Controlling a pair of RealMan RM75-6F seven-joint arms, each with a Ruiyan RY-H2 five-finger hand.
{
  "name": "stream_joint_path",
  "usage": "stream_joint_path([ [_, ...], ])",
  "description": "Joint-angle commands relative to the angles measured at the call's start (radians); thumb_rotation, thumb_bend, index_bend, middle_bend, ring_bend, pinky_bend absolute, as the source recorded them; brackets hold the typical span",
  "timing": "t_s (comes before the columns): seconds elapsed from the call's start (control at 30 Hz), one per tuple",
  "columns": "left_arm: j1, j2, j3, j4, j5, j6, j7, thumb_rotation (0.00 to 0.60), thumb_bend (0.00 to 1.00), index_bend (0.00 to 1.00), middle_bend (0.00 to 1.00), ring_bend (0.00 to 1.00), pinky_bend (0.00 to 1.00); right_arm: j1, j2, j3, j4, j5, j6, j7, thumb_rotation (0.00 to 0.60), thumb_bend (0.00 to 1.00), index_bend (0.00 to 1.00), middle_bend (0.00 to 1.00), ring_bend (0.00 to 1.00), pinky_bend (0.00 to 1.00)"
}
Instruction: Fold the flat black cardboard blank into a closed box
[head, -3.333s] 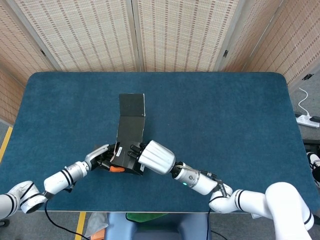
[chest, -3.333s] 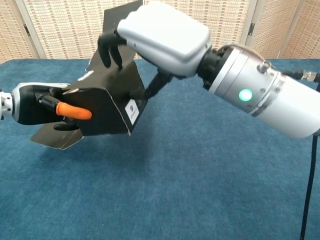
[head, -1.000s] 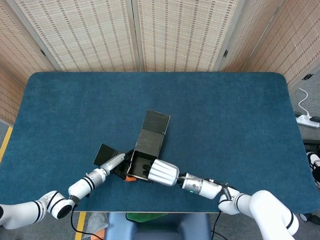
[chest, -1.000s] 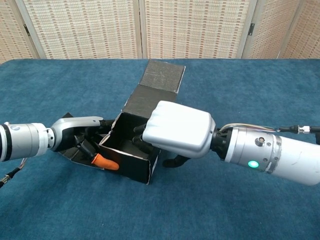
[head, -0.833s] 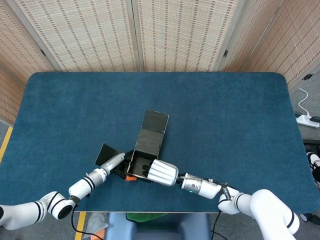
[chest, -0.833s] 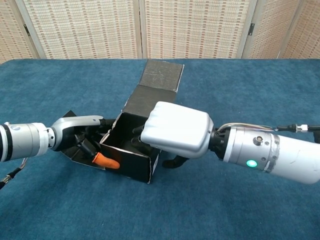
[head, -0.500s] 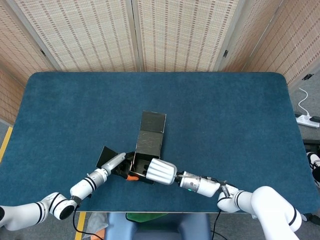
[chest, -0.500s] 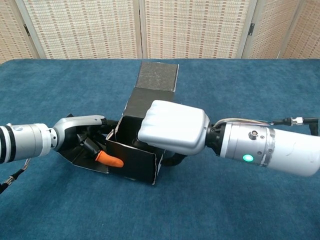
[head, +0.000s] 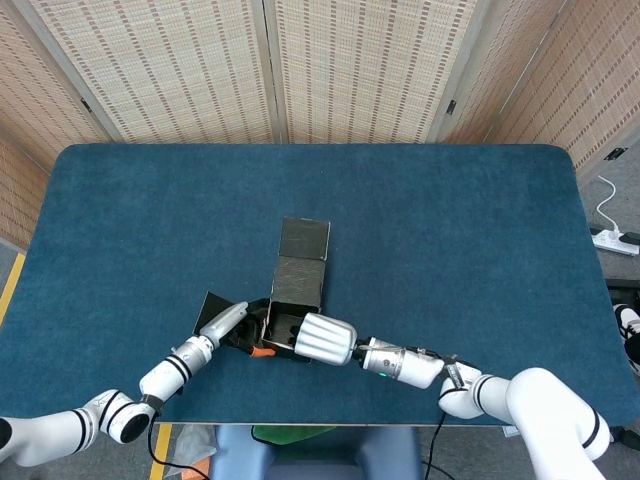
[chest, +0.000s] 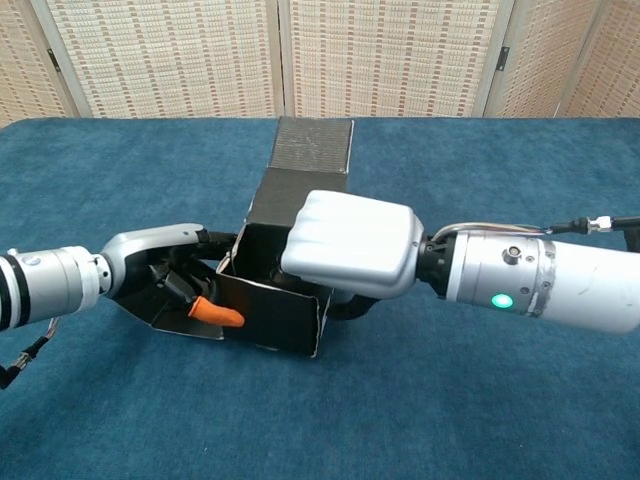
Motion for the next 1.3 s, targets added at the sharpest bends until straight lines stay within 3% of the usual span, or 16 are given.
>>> stream_joint_path([
  [0.03,0.011,-0.011,-0.006,0.007,-0.011,0.021,0.037,0.6,0.21,0.34,0.41,0.56,0.82,-0.003,0.009,-0.005,0.007,-0.002,0.001,-0.006,0.6,0.13,0.66,0.6,0.72,1.0],
  [0.2,0.019,-0.005,-0.014,-0.019,-0.033,0.028,0.082,0.6,0.21,0.25,0.33,0.35,0.72,-0.011,0.025,0.007,-0.009,0.026,-0.016,-0.003,0.6,0.03,0.17,0.16,0.65,1.0],
  [0.3,0.022,0.01,-0.017,-0.049,-0.043,0.021,0.095,0.6,0.21,0.21,0.25,0.23,0.6,-0.023,0.038,0.022,-0.037,0.057,-0.023,0.011,0.6,0.03,0.01,0.04,0.63,1.0],
  [0.5,0.033,0.038,-0.018,-0.099,-0.043,0.038,0.139,0.6,0.21,0.1,0.08,0.03,0.34,-0.075,0.074,0.051,-0.103,0.115,0.02,0.042,0.6,0.03,0.0,0.0,0.62,1.0],
  [0.57,0.04,0.054,-0.016,-0.121,-0.036,0.054,0.158,0.6,0.21,0.05,0.02,0.0,0.26,-0.116,0.101,0.063,-0.16,0.162,0.035,0.069,0.6,0.03,0.0,0.0,0.62,1.0],
  [0.67,0.06,0.088,-0.01,-0.167,-0.02,0.089,0.174,0.6,0.21,0.0,0.0,0.0,0.18,-0.188,0.148,0.07,-0.278,0.248,0.043,0.099,0.6,0.03,0.0,0.0,0.62,1.0],
  [0.87,0.103,0.153,-0.007,-0.252,0.012,0.159,0.141,0.6,0.21,0.0,0.0,0.0,0.15,-0.31,0.217,0.064,-0.546,0.474,-0.042,0.267,0.6,0.02,0.0,0.02,0.61,1.0],
  [1.0,0.119,0.17,-0.009,-0.276,0.021,0.186,0.121,0.6,0.21,0.0,0.0,0.0,0.15,-0.345,0.219,0.091,-0.639,0.618,-0.133,0.407,0.6,0.0,0.0,0.01,0.61,1.0],
  [1.1,0.126,0.18,-0.007,-0.286,0.029,0.195,0.112,0.6,0.21,0.0,0.0,0.0,0.15,-0.357,0.205,0.118,-0.672,0.691,-0.184,0.472,0.6,0.0,0.0,0.0,0.61,1.0],
  [1.3,0.131,0.187,-0.007,-0.291,0.035,0.196,0.083,0.6,0.21,0.0,0.0,0.0,0.15,-0.365,0.119,0.165,-0.661,0.782,-0.224,0.481,0.6,0.0,0.0,0.0,0.59,1.0],
])
